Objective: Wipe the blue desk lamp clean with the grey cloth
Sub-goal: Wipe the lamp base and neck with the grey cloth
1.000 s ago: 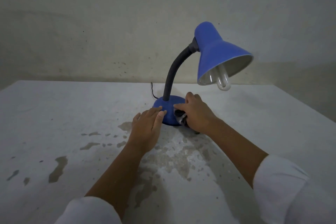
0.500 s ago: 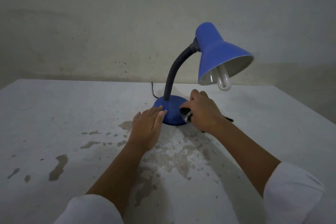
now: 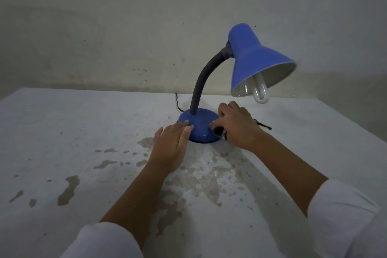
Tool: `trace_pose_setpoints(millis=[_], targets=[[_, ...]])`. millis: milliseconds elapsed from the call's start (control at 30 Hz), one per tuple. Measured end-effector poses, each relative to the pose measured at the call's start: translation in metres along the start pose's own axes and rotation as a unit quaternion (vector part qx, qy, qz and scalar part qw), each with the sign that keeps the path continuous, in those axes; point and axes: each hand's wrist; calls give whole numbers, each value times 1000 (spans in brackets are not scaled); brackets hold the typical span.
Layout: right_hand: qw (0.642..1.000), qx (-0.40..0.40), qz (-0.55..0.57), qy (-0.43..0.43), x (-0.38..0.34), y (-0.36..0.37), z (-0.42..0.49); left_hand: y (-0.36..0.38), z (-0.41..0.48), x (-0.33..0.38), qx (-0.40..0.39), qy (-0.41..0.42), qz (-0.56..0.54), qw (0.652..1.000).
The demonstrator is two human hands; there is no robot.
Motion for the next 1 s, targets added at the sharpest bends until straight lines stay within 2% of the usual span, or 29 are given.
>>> trace_pose_setpoints(millis=[100,200,267,400,500,700,800,833,900,1000], targets=[[999,49,25,2,6,7,9,0,1,-1,1,4,2,1000],[988,30,148,46,4,18,14,1,2,-2,0,-1,1,1000],[990,31,139,23,0,27,14,2,2,-2,3,1,-2,1000],[993,94,65,-30,1,34,7,1,2,-2,1,2,-2,1000],[991,115,52,-44,3,36,-5,1,1,-2,1,-2,-2,1000],[986,139,95,-11,12,26,-6,2,1,-3,-1,-1,-6,1000],[972,141,180,48,0,26,2,2,2,-3,4,1,-5,1000],[972,119,194,63,-5,28,4,2,1,-2,5,1,-8,1000],[984,73,153,56,-11,37,4,1,1,-1,5,2,-13,1000],[984,51,154,76,-9,40,-2,1,0,-1,2,1,-9,1000]])
Point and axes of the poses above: each hand's wrist, its own z-axis towards the middle knuckle, its own y-axis out of the palm, x = y × z, and after that the axes turned 6 degrees about -z, right-handed
